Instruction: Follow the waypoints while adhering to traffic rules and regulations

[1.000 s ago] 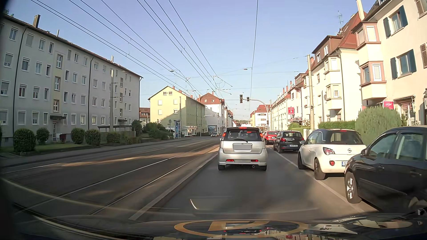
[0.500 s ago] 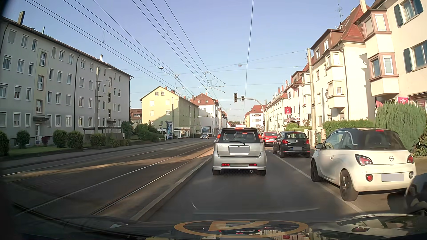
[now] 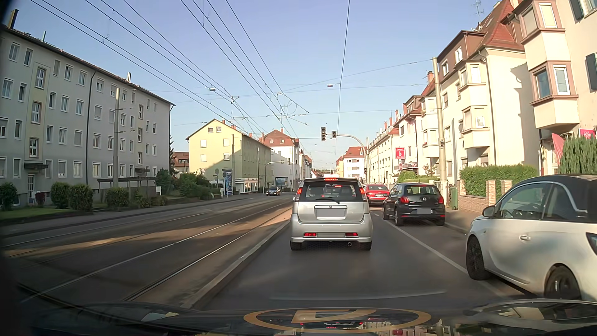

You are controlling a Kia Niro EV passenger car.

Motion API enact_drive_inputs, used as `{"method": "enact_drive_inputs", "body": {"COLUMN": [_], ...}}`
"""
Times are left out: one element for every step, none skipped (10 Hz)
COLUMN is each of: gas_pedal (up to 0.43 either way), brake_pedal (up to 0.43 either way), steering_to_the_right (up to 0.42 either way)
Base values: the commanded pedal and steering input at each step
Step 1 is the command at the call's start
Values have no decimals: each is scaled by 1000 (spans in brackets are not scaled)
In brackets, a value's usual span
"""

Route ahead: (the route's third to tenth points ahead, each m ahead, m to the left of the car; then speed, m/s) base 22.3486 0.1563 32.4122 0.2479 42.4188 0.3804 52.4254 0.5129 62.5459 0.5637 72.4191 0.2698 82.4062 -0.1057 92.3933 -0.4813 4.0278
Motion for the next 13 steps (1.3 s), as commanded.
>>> {"method": "enact_drive_inputs", "body": {"gas_pedal": [0,0,0,0,0,0,0,0,0,0,0,0,0], "brake_pedal": [159,152,152,146,134,128,122,122,128,140,146,152,152], "steering_to_the_right": [30,28,26,23,16,8,5,5,5,5,5,5,6]}}
